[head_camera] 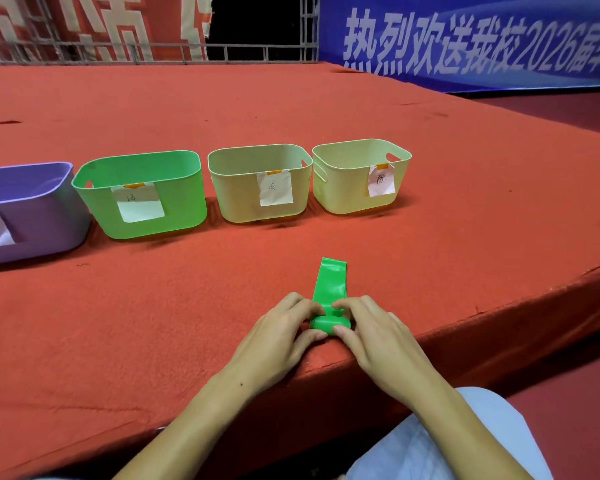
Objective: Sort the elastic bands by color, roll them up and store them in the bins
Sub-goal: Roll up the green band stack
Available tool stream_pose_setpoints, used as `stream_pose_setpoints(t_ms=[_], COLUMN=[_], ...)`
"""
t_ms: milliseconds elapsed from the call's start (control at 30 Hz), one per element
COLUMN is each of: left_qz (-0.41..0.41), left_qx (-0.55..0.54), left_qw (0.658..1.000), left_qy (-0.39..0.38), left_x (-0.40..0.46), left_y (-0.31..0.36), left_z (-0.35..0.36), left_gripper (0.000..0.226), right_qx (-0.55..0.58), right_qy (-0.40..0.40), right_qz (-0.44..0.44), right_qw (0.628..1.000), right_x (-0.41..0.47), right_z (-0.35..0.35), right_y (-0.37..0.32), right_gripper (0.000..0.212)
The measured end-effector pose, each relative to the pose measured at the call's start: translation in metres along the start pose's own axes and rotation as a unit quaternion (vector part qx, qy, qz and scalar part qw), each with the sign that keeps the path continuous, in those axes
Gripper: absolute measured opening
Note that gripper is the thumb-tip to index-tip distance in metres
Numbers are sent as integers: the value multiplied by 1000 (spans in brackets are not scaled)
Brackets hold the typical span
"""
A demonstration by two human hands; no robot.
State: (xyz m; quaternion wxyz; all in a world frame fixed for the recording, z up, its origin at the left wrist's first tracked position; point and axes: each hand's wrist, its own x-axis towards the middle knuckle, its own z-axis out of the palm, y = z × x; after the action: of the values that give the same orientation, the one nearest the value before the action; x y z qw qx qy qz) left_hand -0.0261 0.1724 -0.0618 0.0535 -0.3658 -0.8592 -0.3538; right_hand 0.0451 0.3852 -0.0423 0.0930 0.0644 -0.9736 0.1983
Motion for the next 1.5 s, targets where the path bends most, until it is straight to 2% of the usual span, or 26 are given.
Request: stream_pose_setpoints(t_ms=[100,233,333,467,567,667,900,1033,1233,1367,1500], left_qz=[-2,-13,-17,-7,-1,-32,-144,-137,-115,-123,-147], left_qx=[7,12,16,18,-27,-15,57,71,66,102,58], left_qw=[1000,1000,999,999,1000,998,986,986,984,985,986], left_qy=[-10,-12,-32,-37,11,53,54,68,118,66,42], left_x=[1,4,5,6,24,61,121,126,134,142,144], left_y=[-2,-3,0,0,0,-8,-21,-27,-30,-29,-36], left_z=[1,2,1,-7,-15,-6,21,25,21,23,24], left_gripper=[33,49,52,37,27,12,7,5,6,7,2], right_qx=[17,2,12,27,32,27,13,-2,-10,-16,-11], right_qy=[12,4,17,21,29,38,42,40,45,26,27], right_qz=[4,-3,5,-3,-4,4,-3,-9,-12,-3,3], right_qw=[1000,1000,1000,999,999,999,999,999,999,1000,1000], right_x=[-2,-5,-3,0,1,2,0,2,8,9,11], right_z=[-1,-2,-4,-3,-1,0,1,2,5,5,6], right_y=[-1,-4,-4,0,1,-1,0,2,1,2,1], right_gripper=[27,43,40,33,32,37,38,44,35,35,34])
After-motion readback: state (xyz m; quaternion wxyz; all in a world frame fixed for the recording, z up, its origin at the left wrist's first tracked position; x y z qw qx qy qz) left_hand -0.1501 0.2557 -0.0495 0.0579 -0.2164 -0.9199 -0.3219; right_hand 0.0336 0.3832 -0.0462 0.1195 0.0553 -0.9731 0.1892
